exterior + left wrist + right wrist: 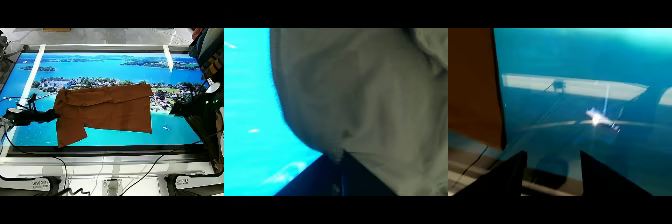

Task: Fold the clothes and pants, and hang the long-sleeved shirts on hangers.

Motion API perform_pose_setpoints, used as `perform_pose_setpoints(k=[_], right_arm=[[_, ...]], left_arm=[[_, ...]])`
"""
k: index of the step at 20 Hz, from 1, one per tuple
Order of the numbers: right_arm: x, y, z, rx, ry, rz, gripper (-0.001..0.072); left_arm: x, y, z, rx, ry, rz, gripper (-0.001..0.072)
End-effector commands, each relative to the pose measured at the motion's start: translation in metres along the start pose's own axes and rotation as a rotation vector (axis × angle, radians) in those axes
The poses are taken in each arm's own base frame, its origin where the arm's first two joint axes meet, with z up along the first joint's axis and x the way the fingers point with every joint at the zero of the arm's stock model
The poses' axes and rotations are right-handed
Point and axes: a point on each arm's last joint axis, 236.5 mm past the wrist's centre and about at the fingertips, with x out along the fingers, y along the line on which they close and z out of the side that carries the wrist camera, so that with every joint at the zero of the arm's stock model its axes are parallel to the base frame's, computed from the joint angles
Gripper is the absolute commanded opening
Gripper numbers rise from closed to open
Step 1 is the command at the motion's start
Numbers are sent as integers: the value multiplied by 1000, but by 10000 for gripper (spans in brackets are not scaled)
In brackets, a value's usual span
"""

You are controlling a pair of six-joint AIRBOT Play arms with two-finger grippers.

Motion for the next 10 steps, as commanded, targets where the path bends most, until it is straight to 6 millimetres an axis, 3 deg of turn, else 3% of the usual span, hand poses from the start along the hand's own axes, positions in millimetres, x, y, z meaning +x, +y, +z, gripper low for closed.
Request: perform_pose_setpoints(k=[1,4,7,10], right_arm=[[37,31,-61,78,187,225,382],[72,55,-59,185,123,347,535],[100,56,-52,308,71,314,549],[115,62,-53,370,79,277,541]], left_arm=[[1,-4,5,7,-20,-12,18],[1,-4,5,6,-20,-13,18],[1,-4,5,3,-20,-13,18],[1,-6,7,-3,-26,-19,18]])
